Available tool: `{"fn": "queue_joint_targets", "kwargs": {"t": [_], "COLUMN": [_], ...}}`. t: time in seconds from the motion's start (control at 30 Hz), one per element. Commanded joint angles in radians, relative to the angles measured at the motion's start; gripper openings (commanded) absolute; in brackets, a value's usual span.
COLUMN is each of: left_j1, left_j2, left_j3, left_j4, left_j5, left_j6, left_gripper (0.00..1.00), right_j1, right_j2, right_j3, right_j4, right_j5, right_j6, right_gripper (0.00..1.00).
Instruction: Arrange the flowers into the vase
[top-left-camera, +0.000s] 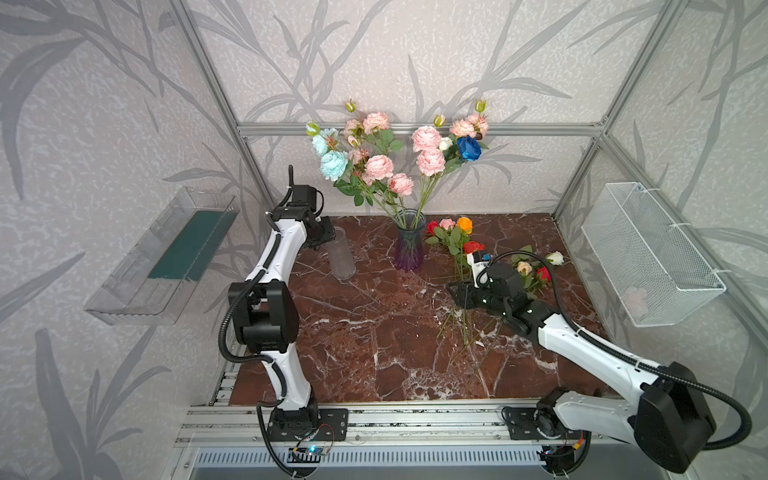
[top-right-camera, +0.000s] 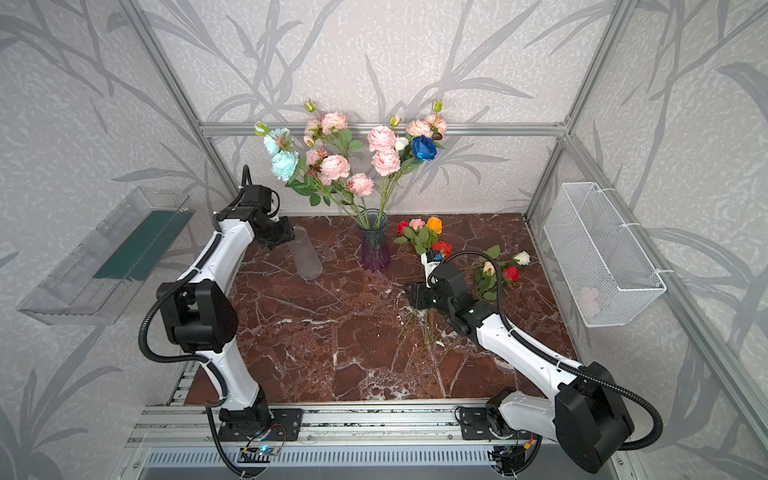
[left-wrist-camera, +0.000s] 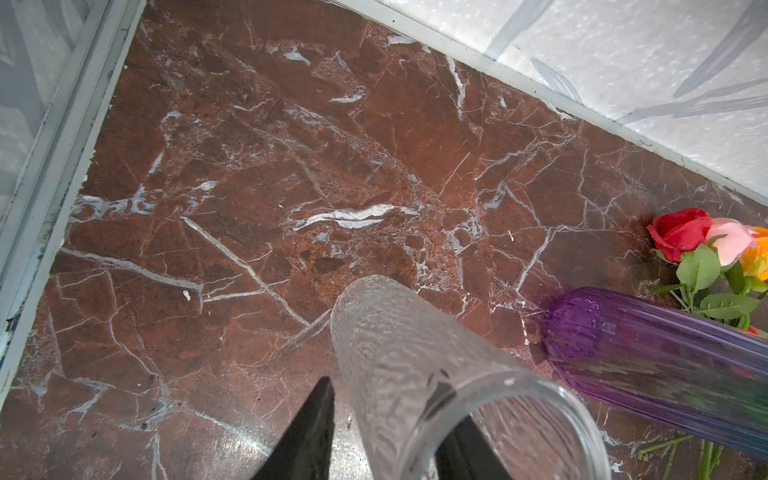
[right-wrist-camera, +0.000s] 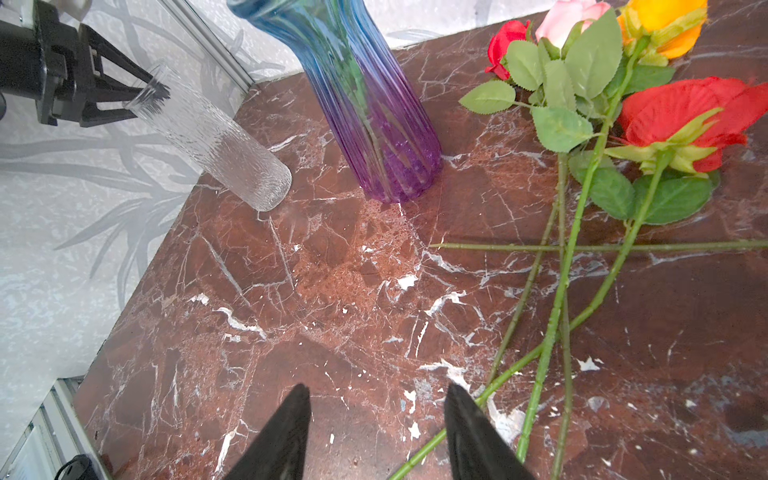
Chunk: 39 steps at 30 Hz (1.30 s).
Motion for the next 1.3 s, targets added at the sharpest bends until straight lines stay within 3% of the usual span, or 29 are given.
{"fn": "queue_joint_targets", "kwargs": {"t": [0.0,0.9,1.1,1.27], "left_j1": [0.003,0.004,0.004,0.000], "left_j2": [0.014,-0.039,-0.069,-0.119], "left_j3": [0.036,0.025,-0.019,-0.040], "left_j4": [-0.053,-0.199,-0.185,-0.191], "left_j5": [-0.002,0.007,0.013,0.027], "left_j6": [0.045,0.099,0.096,0.072], "left_gripper": [0.36,0.13,0.00,0.00], "right_j1": [-0.006,-0.018,-0.019,-0.021], "right_j2": [-0.015,-0.103,-0.117,-0.123], "right_j3": [-0.013,-0.034,-0.040,-0.041], "right_j4": [0.022,0.013,0.011,0.010], "right_j5": [-0.011,-0.014,-0.011,-0.009], "right_j6": [0.006,0.019,0.021,0.021], "right_gripper": [0.53,0.53,0.54,0.54]}}
